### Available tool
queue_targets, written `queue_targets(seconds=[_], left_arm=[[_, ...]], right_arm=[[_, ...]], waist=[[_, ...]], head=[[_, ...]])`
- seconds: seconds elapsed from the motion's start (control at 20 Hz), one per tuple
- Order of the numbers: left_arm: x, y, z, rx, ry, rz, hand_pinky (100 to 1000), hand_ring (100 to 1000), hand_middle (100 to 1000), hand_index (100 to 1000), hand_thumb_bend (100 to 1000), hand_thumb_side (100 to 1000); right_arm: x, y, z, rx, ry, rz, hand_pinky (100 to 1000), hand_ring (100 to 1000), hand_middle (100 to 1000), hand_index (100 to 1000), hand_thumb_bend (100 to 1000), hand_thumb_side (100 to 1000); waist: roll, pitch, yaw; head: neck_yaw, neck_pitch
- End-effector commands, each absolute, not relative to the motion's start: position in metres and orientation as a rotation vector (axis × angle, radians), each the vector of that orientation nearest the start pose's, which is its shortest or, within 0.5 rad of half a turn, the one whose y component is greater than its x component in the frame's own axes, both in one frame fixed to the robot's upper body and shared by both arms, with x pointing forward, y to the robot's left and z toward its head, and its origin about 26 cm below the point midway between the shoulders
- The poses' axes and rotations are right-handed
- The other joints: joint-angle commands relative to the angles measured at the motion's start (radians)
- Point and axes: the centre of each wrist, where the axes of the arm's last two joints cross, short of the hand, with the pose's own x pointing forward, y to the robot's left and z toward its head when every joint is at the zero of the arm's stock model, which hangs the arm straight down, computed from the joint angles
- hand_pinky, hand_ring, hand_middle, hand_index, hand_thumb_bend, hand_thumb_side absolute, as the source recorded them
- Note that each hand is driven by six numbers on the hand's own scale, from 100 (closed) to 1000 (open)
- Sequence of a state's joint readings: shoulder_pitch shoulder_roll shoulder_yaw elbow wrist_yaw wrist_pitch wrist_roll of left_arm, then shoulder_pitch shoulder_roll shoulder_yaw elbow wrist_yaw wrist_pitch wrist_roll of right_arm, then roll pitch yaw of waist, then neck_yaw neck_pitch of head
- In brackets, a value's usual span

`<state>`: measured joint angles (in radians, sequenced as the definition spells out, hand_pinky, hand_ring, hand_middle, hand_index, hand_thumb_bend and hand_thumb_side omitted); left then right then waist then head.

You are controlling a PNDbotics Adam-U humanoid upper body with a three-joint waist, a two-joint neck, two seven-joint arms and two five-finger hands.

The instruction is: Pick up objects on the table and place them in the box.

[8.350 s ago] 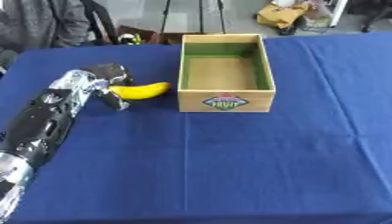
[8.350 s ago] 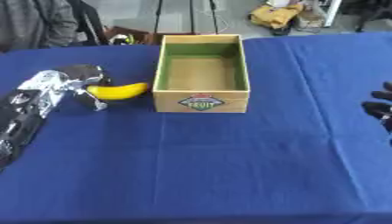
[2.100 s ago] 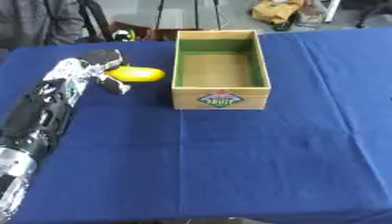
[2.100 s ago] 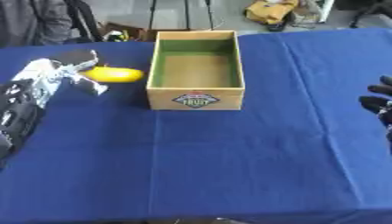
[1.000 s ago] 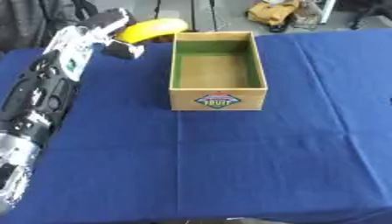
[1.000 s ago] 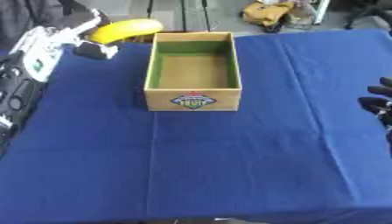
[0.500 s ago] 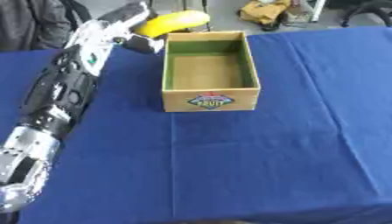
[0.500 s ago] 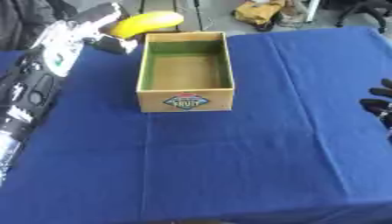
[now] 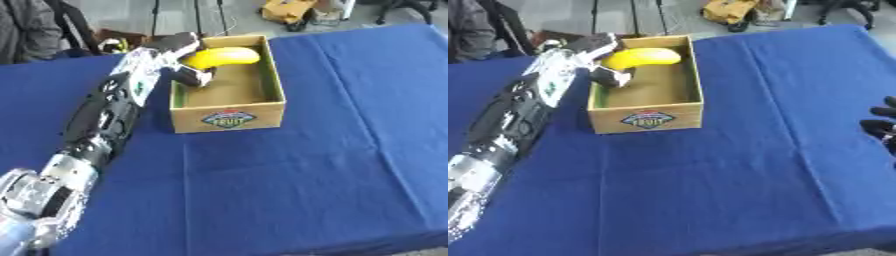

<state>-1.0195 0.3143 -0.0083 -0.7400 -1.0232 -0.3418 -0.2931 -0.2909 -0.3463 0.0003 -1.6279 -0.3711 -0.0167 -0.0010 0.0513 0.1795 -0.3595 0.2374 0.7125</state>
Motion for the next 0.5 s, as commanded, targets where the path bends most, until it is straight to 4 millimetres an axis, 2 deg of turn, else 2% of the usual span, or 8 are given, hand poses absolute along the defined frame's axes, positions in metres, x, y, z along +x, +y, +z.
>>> queue_targets(seconds=[0.05, 0.2, 0.25, 0.3, 0.35, 0.4, 0.5], left_arm=[[0.501, 0.252, 0.183, 0.824, -1.534, -1.507, 689, 548, 464, 547, 153, 336], [0.501, 0.249, 0.174, 0.808, -1.505, -1.541, 697, 561, 477, 564, 188, 349], [0.501, 0.249, 0.171, 0.800, -1.491, -1.557, 719, 600, 524, 621, 274, 405], [0.500, 0.249, 0.166, 0.782, -1.457, -1.591, 734, 624, 562, 657, 413, 392], [0.500, 0.249, 0.162, 0.763, -1.422, -1.625, 749, 648, 593, 681, 394, 497], [0.500, 0.250, 0.159, 0.742, -1.388, -1.656, 767, 683, 628, 715, 459, 554], [0.499, 0.252, 0.154, 0.699, -1.322, -1.713, 807, 752, 712, 769, 666, 704]], right_arm=[[0.343, -0.294, 0.125, 0.124, -1.946, 0.094, 814, 665, 669, 798, 100, 1000], [0.344, -0.294, 0.125, 0.125, -1.946, 0.094, 814, 664, 669, 798, 100, 1000], [0.344, -0.294, 0.125, 0.124, -1.946, 0.094, 814, 664, 669, 798, 100, 1000], [0.344, -0.294, 0.125, 0.124, -1.946, 0.094, 814, 664, 669, 798, 100, 1000], [0.344, -0.294, 0.125, 0.124, -1.946, 0.094, 814, 664, 669, 798, 100, 1000], [0.344, -0.294, 0.125, 0.124, -1.946, 0.094, 814, 664, 669, 798, 100, 1000], [0.343, -0.295, 0.124, 0.123, -1.944, 0.092, 814, 664, 669, 798, 100, 1000]], waist=[[-0.003, -0.010, -0.007], [-0.001, -0.007, -0.009], [-0.001, -0.007, -0.009], [0.000, -0.008, -0.008], [0.000, -0.009, -0.007], [0.000, -0.010, -0.007], [-0.001, -0.013, -0.004]], head=[[0.007, -0.012], [0.006, -0.011], [0.006, -0.010], [0.006, -0.009], [0.006, -0.009], [0.005, -0.009], [0.004, -0.008]])
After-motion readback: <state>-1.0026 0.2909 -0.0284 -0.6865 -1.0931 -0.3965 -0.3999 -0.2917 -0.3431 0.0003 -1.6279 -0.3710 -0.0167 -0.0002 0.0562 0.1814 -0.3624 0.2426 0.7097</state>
